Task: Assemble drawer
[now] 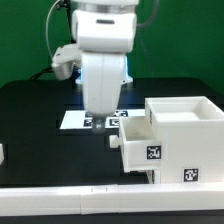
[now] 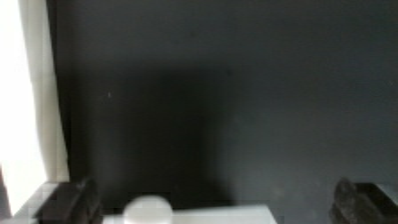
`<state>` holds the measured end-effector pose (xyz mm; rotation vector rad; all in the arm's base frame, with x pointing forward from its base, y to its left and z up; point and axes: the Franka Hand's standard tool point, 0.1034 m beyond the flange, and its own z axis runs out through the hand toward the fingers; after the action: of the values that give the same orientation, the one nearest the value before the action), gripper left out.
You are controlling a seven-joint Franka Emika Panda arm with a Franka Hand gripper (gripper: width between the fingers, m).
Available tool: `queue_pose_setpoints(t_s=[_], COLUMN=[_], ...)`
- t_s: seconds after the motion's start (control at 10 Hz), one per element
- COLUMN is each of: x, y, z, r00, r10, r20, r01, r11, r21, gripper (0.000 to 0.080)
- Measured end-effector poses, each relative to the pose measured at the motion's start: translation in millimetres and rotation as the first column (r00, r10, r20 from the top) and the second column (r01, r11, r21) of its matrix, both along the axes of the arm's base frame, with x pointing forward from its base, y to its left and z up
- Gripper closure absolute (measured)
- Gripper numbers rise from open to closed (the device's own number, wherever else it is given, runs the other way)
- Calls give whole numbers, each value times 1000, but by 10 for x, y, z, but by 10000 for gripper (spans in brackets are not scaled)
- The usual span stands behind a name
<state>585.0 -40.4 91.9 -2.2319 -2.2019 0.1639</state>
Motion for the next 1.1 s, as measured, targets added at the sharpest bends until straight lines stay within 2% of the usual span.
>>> queue_pose_setpoints(t_s=[0.2, 0.5, 0.8, 1.0, 1.1], x=[-21, -155, -224, -210, -212], y=[-78, 30, 360, 595, 603], z=[-160, -288, -229, -176, -167], r00=[1000, 1000, 1000, 999, 998], r10=[-1, -1, -29, -54, -68], r20=[-20, -28, -8, 4, 6], r01=[1, 1, 30, 53, 68], r11=[1000, 1000, 999, 998, 997], r21=[5, 14, 20, 22, 20], gripper=[150, 150, 150, 150, 150])
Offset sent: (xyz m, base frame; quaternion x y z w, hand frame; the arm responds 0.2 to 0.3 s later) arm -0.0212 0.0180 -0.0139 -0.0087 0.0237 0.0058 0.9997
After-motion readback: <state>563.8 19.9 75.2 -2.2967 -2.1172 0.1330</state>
